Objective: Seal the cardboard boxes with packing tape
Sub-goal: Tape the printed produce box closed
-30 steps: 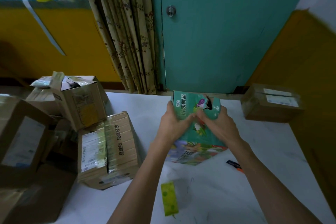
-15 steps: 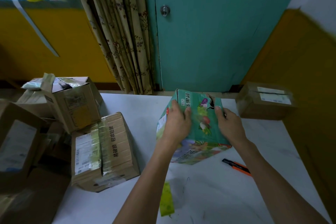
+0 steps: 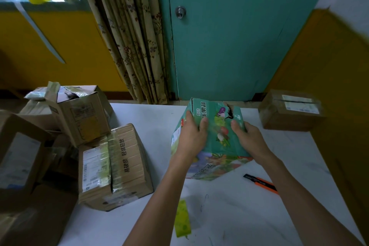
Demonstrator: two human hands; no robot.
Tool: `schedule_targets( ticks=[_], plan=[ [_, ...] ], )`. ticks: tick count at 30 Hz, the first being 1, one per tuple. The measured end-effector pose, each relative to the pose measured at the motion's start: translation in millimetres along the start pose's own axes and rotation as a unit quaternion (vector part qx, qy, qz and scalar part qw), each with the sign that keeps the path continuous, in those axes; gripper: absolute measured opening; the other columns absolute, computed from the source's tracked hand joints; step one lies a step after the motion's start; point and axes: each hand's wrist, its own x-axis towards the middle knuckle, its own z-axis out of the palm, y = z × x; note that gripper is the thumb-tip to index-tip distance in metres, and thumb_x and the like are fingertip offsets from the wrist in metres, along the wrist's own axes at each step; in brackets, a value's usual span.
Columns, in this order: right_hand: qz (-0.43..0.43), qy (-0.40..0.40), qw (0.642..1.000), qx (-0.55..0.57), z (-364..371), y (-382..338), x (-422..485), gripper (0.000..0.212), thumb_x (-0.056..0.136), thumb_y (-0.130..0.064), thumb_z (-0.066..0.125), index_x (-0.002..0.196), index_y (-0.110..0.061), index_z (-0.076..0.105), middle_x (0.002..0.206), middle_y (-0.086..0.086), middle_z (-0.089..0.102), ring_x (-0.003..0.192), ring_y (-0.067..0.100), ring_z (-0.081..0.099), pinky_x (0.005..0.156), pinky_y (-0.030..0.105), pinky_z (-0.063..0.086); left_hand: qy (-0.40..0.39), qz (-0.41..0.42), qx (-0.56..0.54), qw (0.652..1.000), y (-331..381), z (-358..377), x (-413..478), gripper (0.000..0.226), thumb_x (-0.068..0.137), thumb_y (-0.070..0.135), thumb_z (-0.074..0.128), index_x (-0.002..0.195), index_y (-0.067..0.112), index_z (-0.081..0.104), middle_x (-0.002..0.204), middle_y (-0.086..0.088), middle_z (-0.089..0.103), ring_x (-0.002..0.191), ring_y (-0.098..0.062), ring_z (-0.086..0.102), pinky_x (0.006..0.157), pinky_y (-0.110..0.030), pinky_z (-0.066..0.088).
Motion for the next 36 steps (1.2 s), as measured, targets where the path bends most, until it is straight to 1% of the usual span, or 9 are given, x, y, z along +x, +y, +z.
schedule_targets(
  ticks=[2, 4, 7, 10, 14, 17, 22, 28, 36],
  plan=[
    [-0.023, 0.015, 1.0, 0.001, 0, 4, 0, 0.046, 0.099, -0.049, 0.05, 0.068, -0.015, 0.052, 0.059, -0.011, 0.056, 0.056, 0.013, 0.054, 0.057, 0.031, 0.043, -0.001, 0.005, 0.005, 1.0, -2, 0, 2, 0.033, 0.107, 0.035, 0.044, 0.135, 0.019, 0.04, 0.126, -0.005, 0.063, 0.107, -0.029, 0.064, 0.089, -0.043, 0.055],
    [-0.039, 0.033, 0.999, -0.003, 1, 8, -1, 0.05, 0.103, -0.041, 0.044, 0.062, -0.015, 0.037, 0.049, -0.01, 0.038, 0.049, 0.011, 0.037, 0.056, 0.029, 0.028, -0.002, 0.005, 0.012, 1.0, -3, 1, 3, 0.029, 0.108, 0.035, 0.042, 0.131, 0.019, 0.04, 0.125, -0.006, 0.063, 0.105, -0.029, 0.063, 0.081, -0.037, 0.052],
    [-0.022, 0.066, 0.997, 0.015, -1, 8, -3, 0.053, 0.105, -0.041, 0.04, 0.069, -0.004, 0.055, 0.064, 0.005, 0.058, 0.063, 0.021, 0.054, 0.062, 0.032, 0.042, -0.003, 0.006, 0.011, 1.0, 0, 5, 1, 0.027, 0.109, 0.034, 0.038, 0.13, 0.017, 0.04, 0.121, -0.004, 0.062, 0.098, -0.026, 0.062, 0.068, -0.03, 0.042],
    [0.074, 0.027, 0.99, 0.117, 0, 10, -3, 0.051, 0.102, -0.053, 0.038, 0.096, -0.016, 0.072, 0.094, 0.009, 0.075, 0.087, 0.025, 0.072, 0.082, 0.04, 0.058, -0.001, 0.004, 0.003, 1.0, 3, 5, 1, 0.03, 0.11, 0.034, 0.036, 0.134, 0.017, 0.04, 0.119, -0.002, 0.06, 0.097, -0.023, 0.061, 0.069, -0.029, 0.044],
    [0.122, -0.068, 0.976, 0.167, 3, 12, -10, 0.059, 0.087, -0.068, 0.054, 0.113, -0.018, 0.07, 0.103, 0.006, 0.076, 0.096, 0.026, 0.073, 0.092, 0.046, 0.055, -0.002, -0.026, -0.014, 1.0, 0, 2, 3, 0.042, 0.099, 0.053, 0.053, 0.133, 0.03, 0.045, 0.119, 0.004, 0.066, 0.099, -0.017, 0.068, 0.085, -0.036, 0.058],
    [0.099, -0.038, 0.981, 0.161, 4, 6, -11, 0.041, 0.097, -0.053, 0.051, 0.103, -0.017, 0.071, 0.096, 0.008, 0.076, 0.091, 0.026, 0.074, 0.086, 0.045, 0.058, 0.006, -0.038, 0.022, 0.999, -5, -1, 4, 0.048, 0.09, 0.046, 0.071, 0.126, 0.025, 0.047, 0.11, 0.008, 0.067, 0.095, -0.015, 0.069, 0.084, -0.034, 0.059],
    [0.049, 0.059, 0.995, 0.062, 11, 3, -6, 0.065, 0.102, -0.049, 0.041, 0.082, 0.009, 0.061, 0.071, 0.026, 0.058, 0.064, 0.025, 0.055, 0.06, 0.032, 0.043, 0.022, -0.036, 0.065, 0.997, -4, -5, 4, 0.04, 0.103, 0.05, 0.047, 0.121, 0.014, 0.046, 0.113, -0.011, 0.067, 0.096, -0.032, 0.067, 0.083, -0.048, 0.058],
    [-0.031, 0.152, 0.987, -0.048, 14, -3, -17, 0.063, 0.105, -0.04, 0.038, 0.051, -0.008, 0.041, 0.052, 0.013, 0.048, 0.053, 0.027, 0.048, 0.055, 0.034, 0.031, 0.035, -0.038, 0.11, 0.993, -3, -7, 4, 0.044, 0.105, 0.051, 0.041, 0.124, 0.011, 0.046, 0.118, -0.017, 0.066, 0.101, -0.038, 0.063, 0.086, -0.047, 0.053],
    [-0.002, 0.043, 0.995, -0.09, 19, -14, -17, 0.062, 0.091, -0.064, 0.051, 0.069, -0.008, 0.068, 0.067, 0.003, 0.065, 0.064, 0.016, 0.062, 0.057, 0.028, 0.044, 0.035, -0.071, 0.111, 0.991, -8, -16, 3, 0.062, 0.081, 0.06, 0.074, 0.122, 0.022, 0.046, 0.11, 0.004, 0.067, 0.097, -0.02, 0.067, 0.086, -0.037, 0.057]
  ],
)
